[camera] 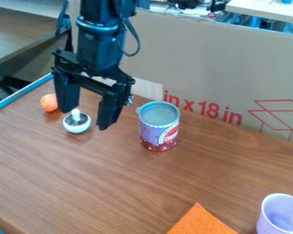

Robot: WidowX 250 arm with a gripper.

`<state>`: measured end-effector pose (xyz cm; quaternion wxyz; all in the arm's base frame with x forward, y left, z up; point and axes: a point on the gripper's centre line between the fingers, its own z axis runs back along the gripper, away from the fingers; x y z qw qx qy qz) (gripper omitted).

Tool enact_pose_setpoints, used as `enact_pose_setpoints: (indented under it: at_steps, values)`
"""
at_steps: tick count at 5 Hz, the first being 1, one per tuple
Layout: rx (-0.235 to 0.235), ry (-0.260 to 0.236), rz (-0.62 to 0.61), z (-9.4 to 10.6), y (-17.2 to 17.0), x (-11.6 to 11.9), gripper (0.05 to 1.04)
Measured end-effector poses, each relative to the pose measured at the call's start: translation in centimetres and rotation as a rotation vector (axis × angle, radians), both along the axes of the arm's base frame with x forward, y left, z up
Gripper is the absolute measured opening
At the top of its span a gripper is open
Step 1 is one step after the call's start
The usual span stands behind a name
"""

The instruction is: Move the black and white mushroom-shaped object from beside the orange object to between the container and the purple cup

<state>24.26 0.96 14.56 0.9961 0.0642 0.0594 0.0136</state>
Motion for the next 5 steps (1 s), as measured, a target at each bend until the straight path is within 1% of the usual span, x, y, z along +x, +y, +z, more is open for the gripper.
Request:
enact_pose_setpoints:
  at_steps: [1,2,3,4,5]
  values:
    - [0.001,0.018,0.0,-0.4,0.0,0.0,1.001]
    - [-0.01,0.038,0.013,-1.2,1.8,2.0,1.001]
    - [-0.024,0.025,0.012,-1.8,4.4,4.2,1.001]
    - [-0.049,0.029,-0.001,-3.0,6.3,5.3,1.001]
    - [-0.069,0.054,0.002,-4.8,7.8,6.1,1.001]
